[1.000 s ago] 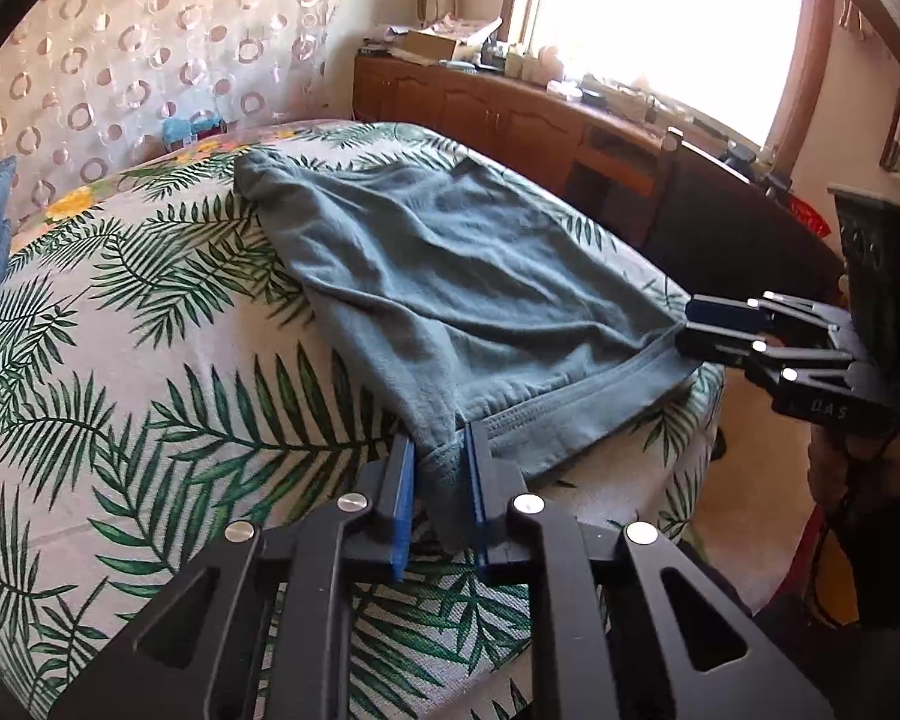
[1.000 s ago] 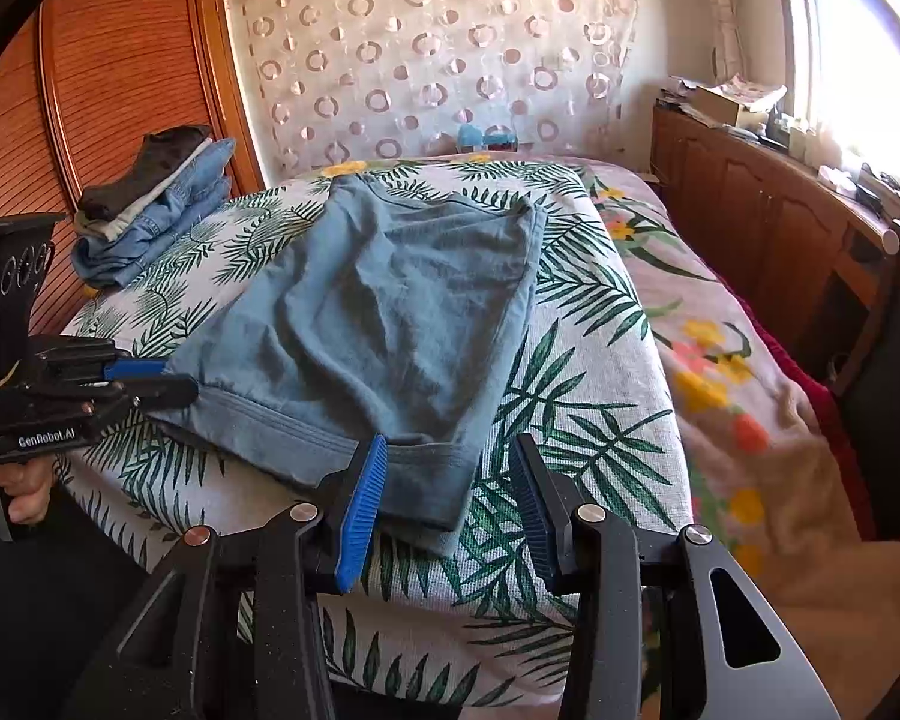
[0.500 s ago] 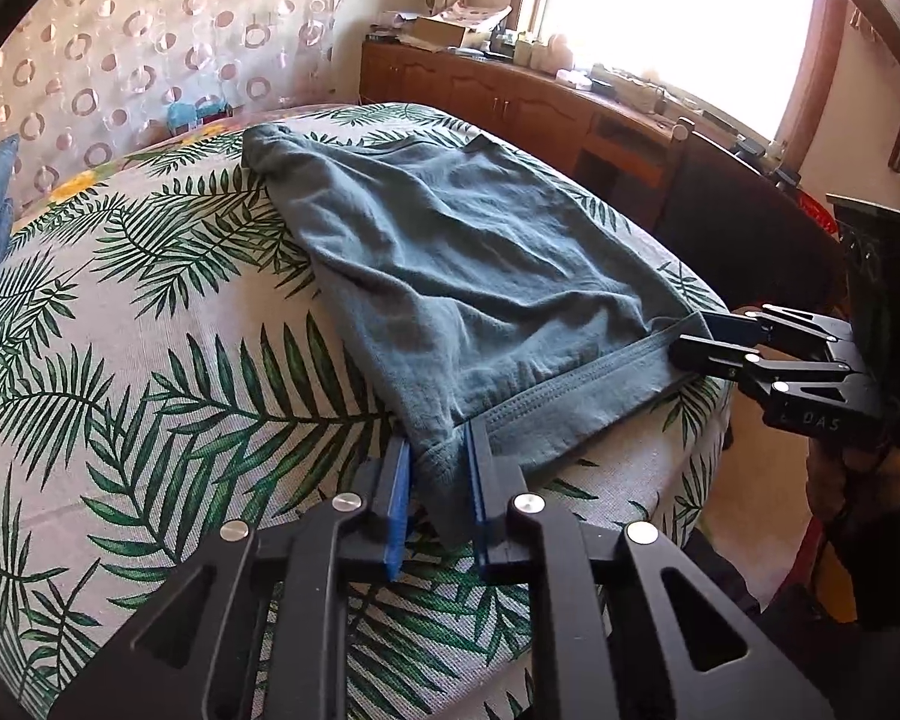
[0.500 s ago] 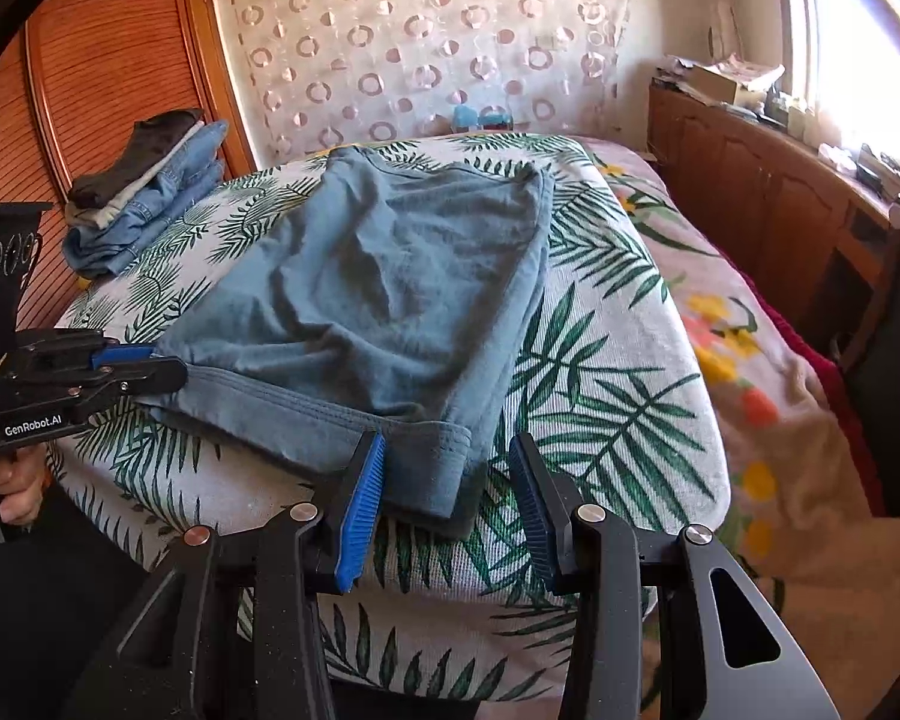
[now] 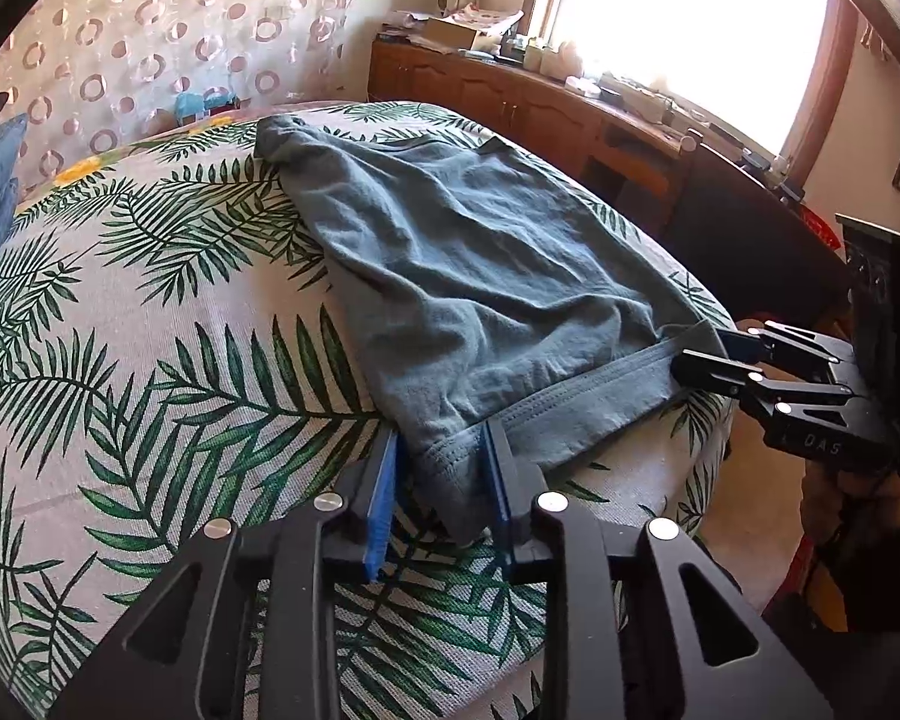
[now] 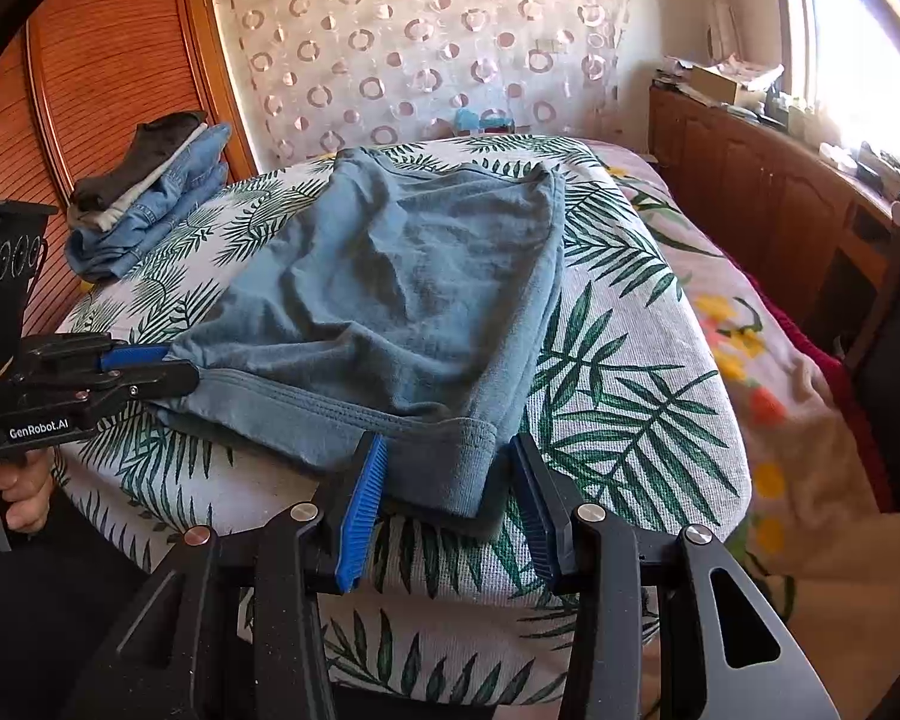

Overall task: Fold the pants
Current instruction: 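Grasp the folded edge of the shorts with the left gripper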

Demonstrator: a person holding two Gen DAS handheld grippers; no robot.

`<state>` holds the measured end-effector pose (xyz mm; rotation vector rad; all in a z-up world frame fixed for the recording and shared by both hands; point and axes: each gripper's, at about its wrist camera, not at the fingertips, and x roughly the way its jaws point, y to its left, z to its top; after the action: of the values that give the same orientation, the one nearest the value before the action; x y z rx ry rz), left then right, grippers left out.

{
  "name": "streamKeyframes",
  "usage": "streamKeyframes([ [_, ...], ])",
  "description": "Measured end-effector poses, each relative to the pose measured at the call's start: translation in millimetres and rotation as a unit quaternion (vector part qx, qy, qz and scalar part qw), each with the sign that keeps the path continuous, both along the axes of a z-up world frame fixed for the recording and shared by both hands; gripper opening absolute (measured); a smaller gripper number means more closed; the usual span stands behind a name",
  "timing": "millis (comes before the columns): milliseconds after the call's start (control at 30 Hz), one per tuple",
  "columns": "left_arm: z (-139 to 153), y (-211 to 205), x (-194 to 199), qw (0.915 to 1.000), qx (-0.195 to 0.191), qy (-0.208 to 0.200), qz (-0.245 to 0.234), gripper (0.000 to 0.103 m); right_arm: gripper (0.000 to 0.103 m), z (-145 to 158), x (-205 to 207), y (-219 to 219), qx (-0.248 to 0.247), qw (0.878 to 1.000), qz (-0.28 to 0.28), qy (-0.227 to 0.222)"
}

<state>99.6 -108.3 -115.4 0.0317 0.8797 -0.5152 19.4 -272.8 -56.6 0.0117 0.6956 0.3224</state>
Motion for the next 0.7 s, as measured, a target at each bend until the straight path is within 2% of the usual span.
streamKeyframes([
  [33, -0.1, 0.0, 0.1, 1.0, 0.001, -0.001, 0.001, 0.029, 0.036, -0.3, -0.4, -0.1, 0.004, 1.0, 0.006, 0.001],
  [233, -0.8, 1.1, 1.3, 1.0, -0.007, 0.004, 0.0, 0.029, 0.02, -1.9, 0.0, -0.8, 0.021, 1.0, 0.02, 0.005],
  [533, -1.2, 0.1, 1.5, 0.9999, -0.008, 0.004, -0.007, 0.029, 0.018, -3.7, -1.7, -3.6, 0.028, 0.999, 0.021, 0.001],
  [567, -0.9, -0.6, 0.4, 0.9999, -0.008, 0.003, -0.01, 0.021, 0.018, -4.1, -1.7, -4.2, 0.029, 0.999, 0.021, 0.0],
  [700, 7.2, -3.2, -4.1, 0.9998, -0.001, -0.014, -0.01, 0.013, 0.016, -1.3, -1.9, -3.1, 0.036, 0.999, 0.022, -0.006],
])
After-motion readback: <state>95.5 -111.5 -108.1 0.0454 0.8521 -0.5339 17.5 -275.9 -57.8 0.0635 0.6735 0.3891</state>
